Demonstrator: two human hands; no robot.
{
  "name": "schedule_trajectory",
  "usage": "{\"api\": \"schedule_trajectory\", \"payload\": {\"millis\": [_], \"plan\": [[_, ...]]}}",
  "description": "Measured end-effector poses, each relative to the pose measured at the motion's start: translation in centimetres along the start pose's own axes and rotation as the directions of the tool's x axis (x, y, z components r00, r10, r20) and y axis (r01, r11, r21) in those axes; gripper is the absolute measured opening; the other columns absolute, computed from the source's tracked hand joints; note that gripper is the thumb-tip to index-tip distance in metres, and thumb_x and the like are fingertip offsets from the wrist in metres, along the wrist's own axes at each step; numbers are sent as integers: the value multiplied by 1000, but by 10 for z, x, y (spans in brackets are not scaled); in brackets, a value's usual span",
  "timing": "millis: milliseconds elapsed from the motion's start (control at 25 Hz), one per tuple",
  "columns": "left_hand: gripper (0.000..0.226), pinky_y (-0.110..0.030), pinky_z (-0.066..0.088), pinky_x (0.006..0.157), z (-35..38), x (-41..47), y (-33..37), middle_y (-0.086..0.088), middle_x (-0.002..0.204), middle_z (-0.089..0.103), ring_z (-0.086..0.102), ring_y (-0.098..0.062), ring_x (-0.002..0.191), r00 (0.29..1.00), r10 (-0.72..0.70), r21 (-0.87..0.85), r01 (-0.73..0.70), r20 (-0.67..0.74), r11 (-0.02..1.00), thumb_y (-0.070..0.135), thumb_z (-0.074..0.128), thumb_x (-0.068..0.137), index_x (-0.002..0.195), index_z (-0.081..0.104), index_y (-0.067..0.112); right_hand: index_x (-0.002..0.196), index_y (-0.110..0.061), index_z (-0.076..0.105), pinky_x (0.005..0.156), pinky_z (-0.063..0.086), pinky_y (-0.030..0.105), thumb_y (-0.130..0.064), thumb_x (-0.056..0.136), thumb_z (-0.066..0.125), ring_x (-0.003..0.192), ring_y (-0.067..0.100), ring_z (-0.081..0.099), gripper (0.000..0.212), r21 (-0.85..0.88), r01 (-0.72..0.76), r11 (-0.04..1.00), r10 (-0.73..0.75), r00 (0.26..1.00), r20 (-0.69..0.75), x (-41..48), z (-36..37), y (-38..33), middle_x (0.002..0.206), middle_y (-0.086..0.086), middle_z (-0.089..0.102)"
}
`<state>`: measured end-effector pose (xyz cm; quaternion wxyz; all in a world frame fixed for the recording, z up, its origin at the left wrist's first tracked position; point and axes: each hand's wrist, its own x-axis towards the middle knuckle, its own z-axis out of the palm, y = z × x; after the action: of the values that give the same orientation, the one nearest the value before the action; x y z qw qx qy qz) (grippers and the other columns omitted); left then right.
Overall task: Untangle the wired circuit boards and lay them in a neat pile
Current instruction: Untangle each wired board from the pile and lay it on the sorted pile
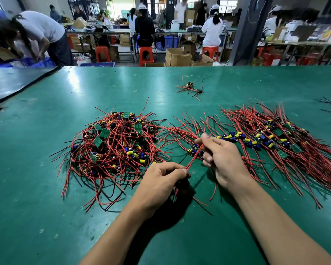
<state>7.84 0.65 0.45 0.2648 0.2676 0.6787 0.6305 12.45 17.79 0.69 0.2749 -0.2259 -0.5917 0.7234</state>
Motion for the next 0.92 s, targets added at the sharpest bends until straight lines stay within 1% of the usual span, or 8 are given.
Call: {"api": "schedule_trajectory", "payload": {"millis": [200, 280, 320, 400, 640, 760, 840, 920], "plan": [[21, -20, 44, 54, 0, 0, 3, 2, 62, 63, 53, -11, 56, 999, -20, -7, 20, 42, 1000, 10, 63, 90, 73, 75, 14, 76, -8, 71, 39, 26, 19, -23, 99, 61, 39, 8, 30, 29, 38, 105, 994, -101, 990, -100, 2, -1, -2, 61, 1, 52], [22, -17, 43, 52, -1, 0, 5, 4, 61, 64, 51, -7, 53, 998, -26, 4, 26, 48, 1000, 10, 63, 90, 73, 75, 13, 80, -9, 74, 47, 33, 22, -28, 98, 63, 47, 14, 41, 28, -292, 240, 926, -288, 948, -136, 1, -5, 0, 62, 0, 55], [22, -16, 42, 51, -1, 0, 5, 4, 62, 65, 51, -6, 53, 998, -35, 4, 35, 52, 999, 10, 63, 90, 72, 75, 12, 83, -9, 75, 55, 39, 22, -30, 97, 65, 56, 16, 50, 28, -497, 307, 812, -418, 900, -127, 1, -7, 2, 67, 0, 61], [23, -16, 43, 50, -3, 0, 7, -2, 64, 68, 56, -10, 55, 995, -71, -50, 74, 67, 996, 8, 62, 89, 71, 75, 11, 86, -9, 76, 69, 44, 21, -34, 95, 67, 69, 13, 57, 28, -650, 355, 672, -540, 835, -103, -1, -8, 2, 78, 2, 67], [13, -21, 51, 56, -8, -3, 21, -16, 91, 75, 73, -26, 75, 993, -93, -370, 113, 72, 922, 24, 67, 85, 85, 60, 14, 86, -20, 74, 57, 38, 28, -76, 85, 49, 50, 12, 47, 61, -410, 264, 873, -319, 945, -72, -8, -3, -7, 54, -10, 54], [22, -27, 53, 66, -13, -1, 27, -14, 97, 75, 72, -18, 81, 998, -42, -448, 22, -36, 894, 34, 67, 79, 88, 59, 15, 85, -23, 76, 57, 42, 29, -44, 95, 64, 56, 10, 55, 26, -491, 380, 784, -377, 920, 110, -14, 3, -5, 63, -15, 63], [23, -25, 55, 59, -16, -1, 31, -12, 96, 76, 70, -13, 71, 995, -30, -532, -28, -100, 846, 33, 66, 78, 88, 60, 14, 91, -23, 77, 61, 47, 25, -28, 88, 76, 64, 6, 61, 6, -516, 486, 705, -381, 874, 302, -21, 10, -1, 76, -12, 70], [22, -27, 57, 58, -20, 0, 32, -10, 97, 76, 70, -14, 67, 988, -42, -579, -54, -151, 814, 33, 68, 77, 86, 61, 15, 97, -21, 77, 64, 46, 20, -35, 82, 80, 68, 3, 61, 20, -502, 586, 635, -394, 806, 442, -28, 17, 5, 81, -10, 70]]}}
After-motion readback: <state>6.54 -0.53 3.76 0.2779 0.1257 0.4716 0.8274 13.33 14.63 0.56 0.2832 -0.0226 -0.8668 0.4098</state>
